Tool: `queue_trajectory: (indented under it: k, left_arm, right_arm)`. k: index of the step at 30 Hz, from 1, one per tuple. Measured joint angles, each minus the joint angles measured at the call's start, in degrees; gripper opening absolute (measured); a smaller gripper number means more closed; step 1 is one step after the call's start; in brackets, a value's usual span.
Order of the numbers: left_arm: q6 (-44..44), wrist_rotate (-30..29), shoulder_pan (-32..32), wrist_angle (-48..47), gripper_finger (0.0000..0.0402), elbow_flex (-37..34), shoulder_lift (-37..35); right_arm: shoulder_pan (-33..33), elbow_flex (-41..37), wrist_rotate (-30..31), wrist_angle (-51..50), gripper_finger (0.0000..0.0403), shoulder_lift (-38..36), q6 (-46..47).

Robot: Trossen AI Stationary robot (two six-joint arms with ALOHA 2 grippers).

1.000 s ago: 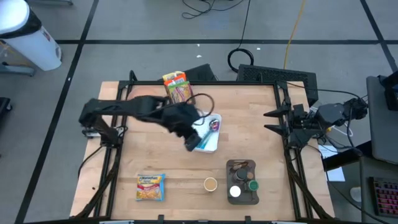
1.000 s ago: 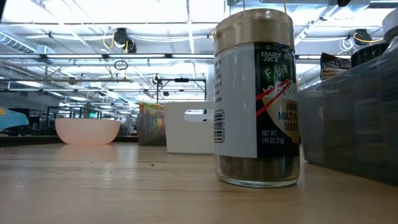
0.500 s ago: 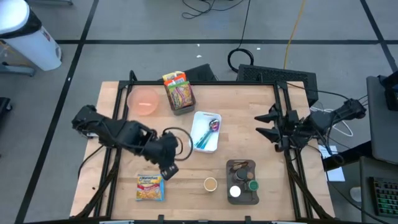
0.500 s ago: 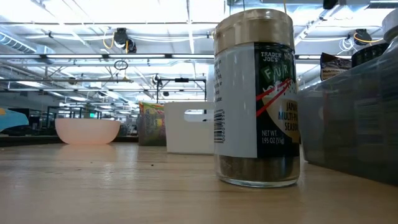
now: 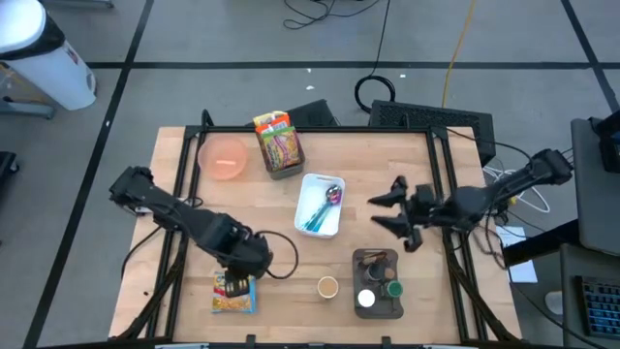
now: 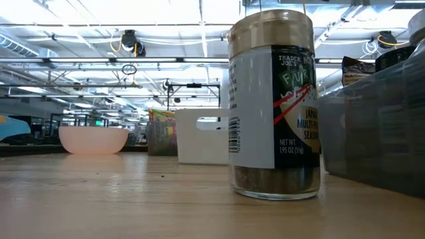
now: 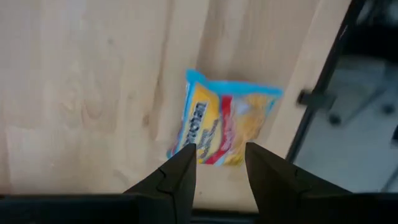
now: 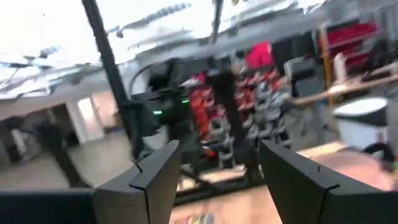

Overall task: Pick & Place Food Item
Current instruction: Put the blue noodle pack into the top black bin

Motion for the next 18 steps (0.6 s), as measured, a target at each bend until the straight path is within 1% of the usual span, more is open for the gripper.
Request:
queue_trajectory:
  k: [4,8,13,18]
  left_arm:
    - [9.92,5.29,2.01,7.12,0.0143,-8.76,-0.03]
    - [17.8,9.67,4.54,15.14,0.0143,-15.88,-0.01]
    - [25.16,15.3,8.56,24.46,0.0143,-23.82,-1.05]
    - [29.25,19.35,13.09,27.5,0.0143,-29.85,-1.78]
  right_arm:
    - [-1.09,3.68,-3.69,-0.49,0.021,7.38,4.8]
    - [-2.6,6.78,-6.68,-0.33,0.021,11.97,9.21]
    - [-4.22,7.95,-8.88,2.0,0.021,12.8,11.05]
    - [-5.42,7.96,-8.79,2.2,0.021,10.98,11.5]
